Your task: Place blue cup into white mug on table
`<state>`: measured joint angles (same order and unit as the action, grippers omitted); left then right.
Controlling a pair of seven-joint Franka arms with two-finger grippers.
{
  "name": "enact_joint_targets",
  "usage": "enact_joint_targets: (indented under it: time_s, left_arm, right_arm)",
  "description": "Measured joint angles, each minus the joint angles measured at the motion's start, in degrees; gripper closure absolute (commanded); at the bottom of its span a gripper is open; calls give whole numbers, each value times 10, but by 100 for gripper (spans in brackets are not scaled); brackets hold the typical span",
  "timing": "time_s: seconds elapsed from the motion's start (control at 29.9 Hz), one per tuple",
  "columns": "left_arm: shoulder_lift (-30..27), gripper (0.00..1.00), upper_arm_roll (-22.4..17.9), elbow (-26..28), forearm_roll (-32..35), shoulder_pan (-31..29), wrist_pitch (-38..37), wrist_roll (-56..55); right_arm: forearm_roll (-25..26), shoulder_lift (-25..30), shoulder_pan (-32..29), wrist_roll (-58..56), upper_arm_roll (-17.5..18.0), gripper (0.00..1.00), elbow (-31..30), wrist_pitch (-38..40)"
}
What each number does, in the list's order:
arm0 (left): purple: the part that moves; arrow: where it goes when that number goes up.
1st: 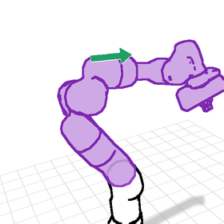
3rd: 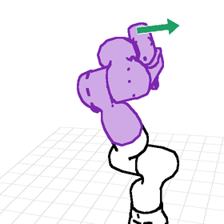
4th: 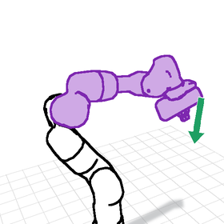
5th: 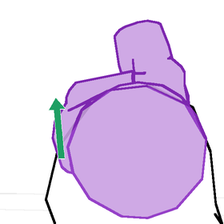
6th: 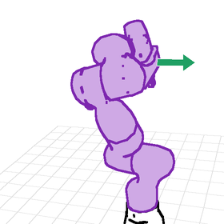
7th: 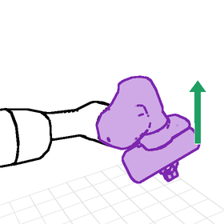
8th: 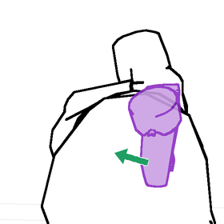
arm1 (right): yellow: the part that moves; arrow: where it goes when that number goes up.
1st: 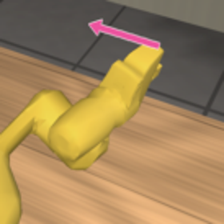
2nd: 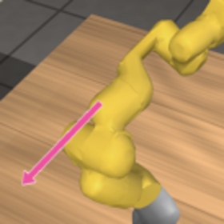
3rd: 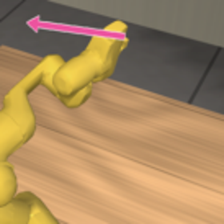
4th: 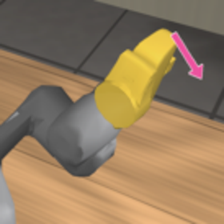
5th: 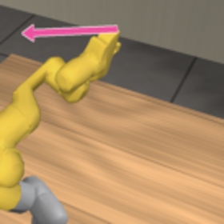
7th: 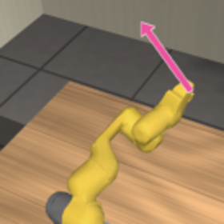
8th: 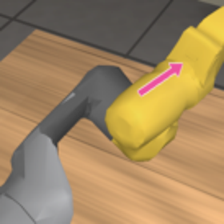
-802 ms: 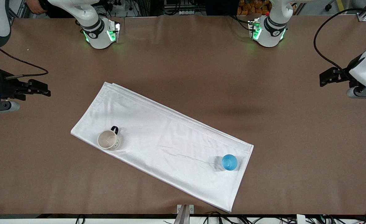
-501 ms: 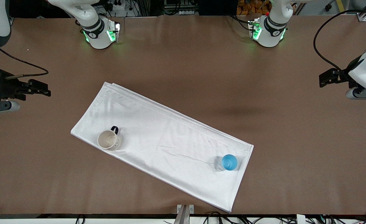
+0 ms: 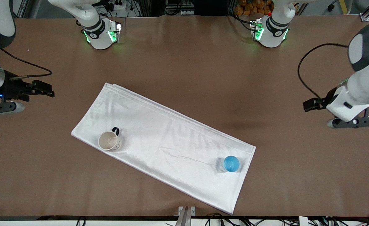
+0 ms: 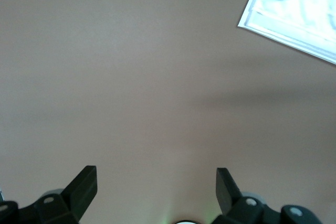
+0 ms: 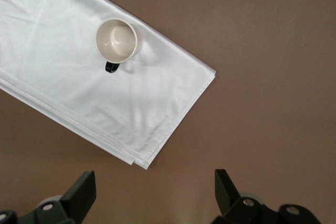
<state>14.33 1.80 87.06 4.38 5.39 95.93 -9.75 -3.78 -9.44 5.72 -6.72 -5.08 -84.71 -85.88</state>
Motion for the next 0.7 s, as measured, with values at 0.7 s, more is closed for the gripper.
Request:
enact_joint_targets:
  time_s: [0.7]
  left_arm:
    - [149,0,4,-2,-50,59,223,-183]
  right_arm:
    - [-7,15,114,205,2,0,-251,-204]
